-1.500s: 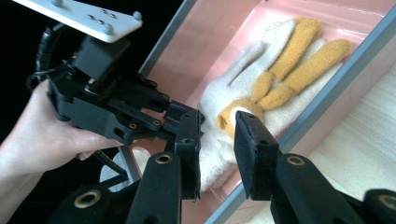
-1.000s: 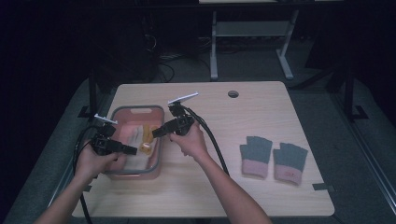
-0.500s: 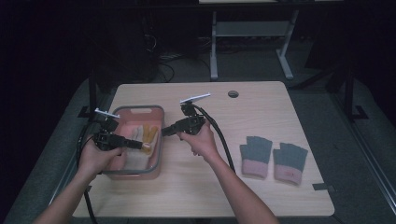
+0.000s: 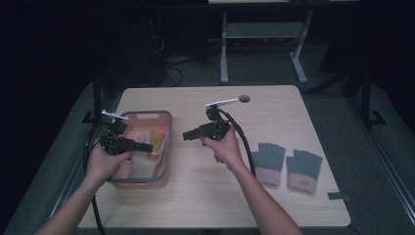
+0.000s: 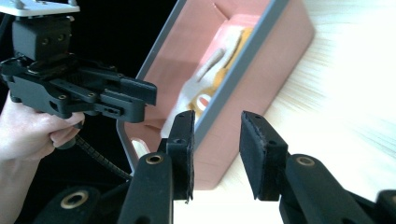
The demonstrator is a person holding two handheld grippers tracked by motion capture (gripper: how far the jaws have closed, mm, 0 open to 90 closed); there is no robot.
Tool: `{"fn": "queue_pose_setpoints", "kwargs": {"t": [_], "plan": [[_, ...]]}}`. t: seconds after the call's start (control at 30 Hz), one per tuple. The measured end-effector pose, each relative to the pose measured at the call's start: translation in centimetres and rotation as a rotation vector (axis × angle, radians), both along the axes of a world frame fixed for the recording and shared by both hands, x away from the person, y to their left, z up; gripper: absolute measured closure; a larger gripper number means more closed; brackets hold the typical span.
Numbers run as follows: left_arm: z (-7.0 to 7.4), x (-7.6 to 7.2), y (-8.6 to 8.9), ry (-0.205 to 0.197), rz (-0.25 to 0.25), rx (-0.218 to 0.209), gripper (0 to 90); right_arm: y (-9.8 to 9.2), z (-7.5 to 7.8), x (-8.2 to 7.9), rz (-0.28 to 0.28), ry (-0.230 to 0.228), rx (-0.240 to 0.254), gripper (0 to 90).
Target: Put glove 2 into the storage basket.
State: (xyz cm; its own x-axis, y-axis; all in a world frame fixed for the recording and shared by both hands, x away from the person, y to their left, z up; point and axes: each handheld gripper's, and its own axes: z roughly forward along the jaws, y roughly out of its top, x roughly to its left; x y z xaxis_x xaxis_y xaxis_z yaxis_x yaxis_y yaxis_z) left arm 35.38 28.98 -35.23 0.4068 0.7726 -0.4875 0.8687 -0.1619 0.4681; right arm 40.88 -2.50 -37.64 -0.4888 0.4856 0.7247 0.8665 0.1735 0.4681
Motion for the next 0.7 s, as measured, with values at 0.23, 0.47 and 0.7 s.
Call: {"fn": "queue_pose_setpoints", "kwargs": {"t": [0.23,0.47,0.7], "plan": [[0.3,0.2,-1.6,-0.002,-0.029,-0.019,61.1,-1.9,-0.1,-0.4,-0.025,-0.001,0.002,64.5],[0.6,0.5,-3.0,-0.01,-0.052,-0.018,59.6,-4.2,-0.3,-0.8,-0.058,0.01,0.012,63.1],[0.7,0.6,-4.6,-0.019,-0.072,-0.025,57.6,-6.0,-0.3,-1.2,-0.087,0.014,0.028,62.1]]}}
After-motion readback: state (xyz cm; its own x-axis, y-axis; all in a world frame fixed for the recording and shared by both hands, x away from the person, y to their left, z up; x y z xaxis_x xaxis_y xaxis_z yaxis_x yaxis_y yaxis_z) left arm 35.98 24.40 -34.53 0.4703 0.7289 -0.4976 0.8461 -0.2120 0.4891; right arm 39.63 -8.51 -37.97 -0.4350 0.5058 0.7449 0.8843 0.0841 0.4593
